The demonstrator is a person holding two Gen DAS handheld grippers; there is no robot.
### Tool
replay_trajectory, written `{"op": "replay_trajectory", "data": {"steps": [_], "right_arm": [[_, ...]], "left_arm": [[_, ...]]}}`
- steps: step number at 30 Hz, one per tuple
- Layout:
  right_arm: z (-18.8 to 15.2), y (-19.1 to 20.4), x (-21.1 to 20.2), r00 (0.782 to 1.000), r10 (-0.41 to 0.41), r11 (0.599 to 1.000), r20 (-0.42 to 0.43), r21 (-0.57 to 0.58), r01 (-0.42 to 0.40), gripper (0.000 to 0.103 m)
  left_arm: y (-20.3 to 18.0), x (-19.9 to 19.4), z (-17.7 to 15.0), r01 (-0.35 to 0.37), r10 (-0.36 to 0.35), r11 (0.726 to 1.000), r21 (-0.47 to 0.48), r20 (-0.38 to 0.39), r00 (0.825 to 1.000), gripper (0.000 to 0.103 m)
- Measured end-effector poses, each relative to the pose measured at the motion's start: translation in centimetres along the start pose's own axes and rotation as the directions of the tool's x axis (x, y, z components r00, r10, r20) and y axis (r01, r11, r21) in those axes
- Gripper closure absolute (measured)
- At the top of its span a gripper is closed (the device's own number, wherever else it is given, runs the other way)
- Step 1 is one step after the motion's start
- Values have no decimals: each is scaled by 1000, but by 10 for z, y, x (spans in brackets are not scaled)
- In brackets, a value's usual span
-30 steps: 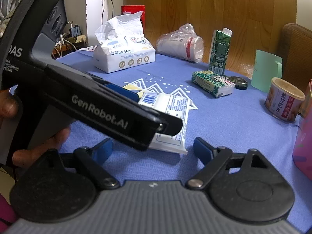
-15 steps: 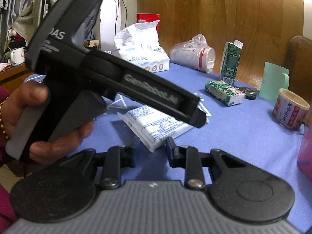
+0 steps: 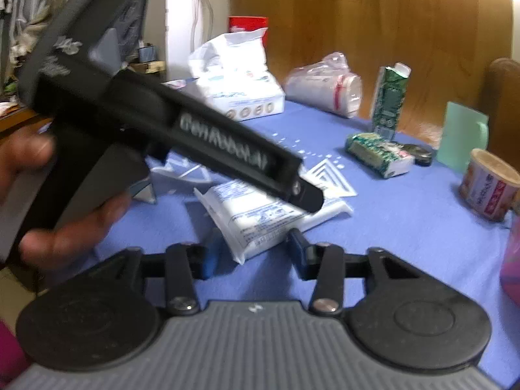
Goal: Organize soft objects
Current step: 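Carry the white wet-wipe packet into the pink tin and release it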
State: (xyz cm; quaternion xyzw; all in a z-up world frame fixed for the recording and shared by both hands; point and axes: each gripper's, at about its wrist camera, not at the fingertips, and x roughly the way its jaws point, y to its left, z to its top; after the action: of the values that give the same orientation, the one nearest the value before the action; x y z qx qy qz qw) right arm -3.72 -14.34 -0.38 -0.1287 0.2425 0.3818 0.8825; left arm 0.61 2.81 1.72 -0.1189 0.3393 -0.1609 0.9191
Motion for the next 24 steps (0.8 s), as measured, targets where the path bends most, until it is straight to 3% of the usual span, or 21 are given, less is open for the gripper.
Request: {"op": "replay_trajectory", "data": {"steps": [4, 7, 11, 16, 19, 22, 24], "right_arm": [[-1, -7, -21, 992, -77, 997, 102, 8, 77, 58], [0, -22, -44, 968, -172, 985, 181, 45, 167, 58], [-4, -56, -76, 919, -323, 945, 225, 126, 302, 58], [-22, -106, -112, 850, -486, 867, 205, 239, 438, 58], [-34, -131, -122, 792, -586, 801, 171, 270, 534, 58], [-49, -154, -135, 700, -701, 699, 133, 320, 639, 58], [-58, -165, -142, 647, -756, 633, 95, 352, 689, 58]], "left_arm": [[-26, -7, 23, 65, -68, 996, 55, 57, 996, 36], [-65, 0, 44, 106, -120, 983, 148, 88, 989, 36], [-132, 22, 63, 184, -217, 941, 283, 92, 972, 36], [-207, 56, 69, 275, -318, 887, 372, 59, 946, 36], [-248, 78, 66, 302, -343, 860, 412, 29, 939, 32], [-277, 99, 57, 307, -335, 836, 454, -20, 942, 28], [-285, 112, 49, 296, -311, 838, 459, -45, 949, 28]]}}
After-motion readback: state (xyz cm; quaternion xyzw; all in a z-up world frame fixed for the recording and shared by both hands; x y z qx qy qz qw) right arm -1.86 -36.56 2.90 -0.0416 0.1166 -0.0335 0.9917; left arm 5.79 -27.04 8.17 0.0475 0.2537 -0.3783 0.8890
